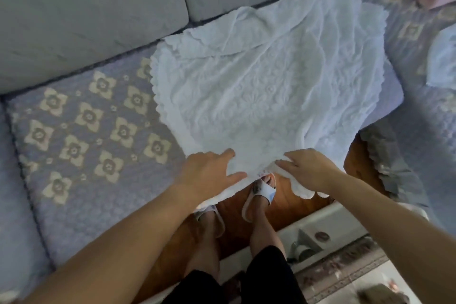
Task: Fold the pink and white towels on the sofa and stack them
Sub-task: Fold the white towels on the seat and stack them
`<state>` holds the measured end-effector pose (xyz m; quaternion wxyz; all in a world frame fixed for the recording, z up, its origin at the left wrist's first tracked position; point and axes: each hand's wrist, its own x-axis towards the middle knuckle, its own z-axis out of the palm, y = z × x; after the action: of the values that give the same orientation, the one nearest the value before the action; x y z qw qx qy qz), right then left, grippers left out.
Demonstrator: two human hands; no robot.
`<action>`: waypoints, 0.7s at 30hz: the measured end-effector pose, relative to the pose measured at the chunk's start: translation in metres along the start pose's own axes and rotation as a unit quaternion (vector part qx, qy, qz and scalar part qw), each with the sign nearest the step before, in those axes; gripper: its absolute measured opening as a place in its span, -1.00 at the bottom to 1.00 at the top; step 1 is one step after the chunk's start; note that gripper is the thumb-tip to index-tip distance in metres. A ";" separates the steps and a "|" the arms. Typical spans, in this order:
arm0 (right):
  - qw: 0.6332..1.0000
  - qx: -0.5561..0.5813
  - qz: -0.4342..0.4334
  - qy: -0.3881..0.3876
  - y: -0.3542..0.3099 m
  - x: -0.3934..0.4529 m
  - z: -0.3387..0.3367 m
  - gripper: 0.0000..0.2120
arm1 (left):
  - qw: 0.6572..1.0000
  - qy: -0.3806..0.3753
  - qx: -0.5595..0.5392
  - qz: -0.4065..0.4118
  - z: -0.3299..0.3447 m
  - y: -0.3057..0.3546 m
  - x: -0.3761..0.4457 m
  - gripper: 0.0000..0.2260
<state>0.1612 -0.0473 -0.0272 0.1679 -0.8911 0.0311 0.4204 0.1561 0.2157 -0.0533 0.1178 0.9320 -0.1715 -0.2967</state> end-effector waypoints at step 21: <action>0.995 0.043 0.040 0.082 0.044 0.043 -0.029 -0.43 | 0.996 0.028 -0.035 -0.079 0.050 -0.050 0.035 -0.90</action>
<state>0.2012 -0.0941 -0.0546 0.1859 -0.9125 0.0986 0.3507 0.1653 0.2419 -0.1272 0.1313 0.9460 -0.0833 -0.2846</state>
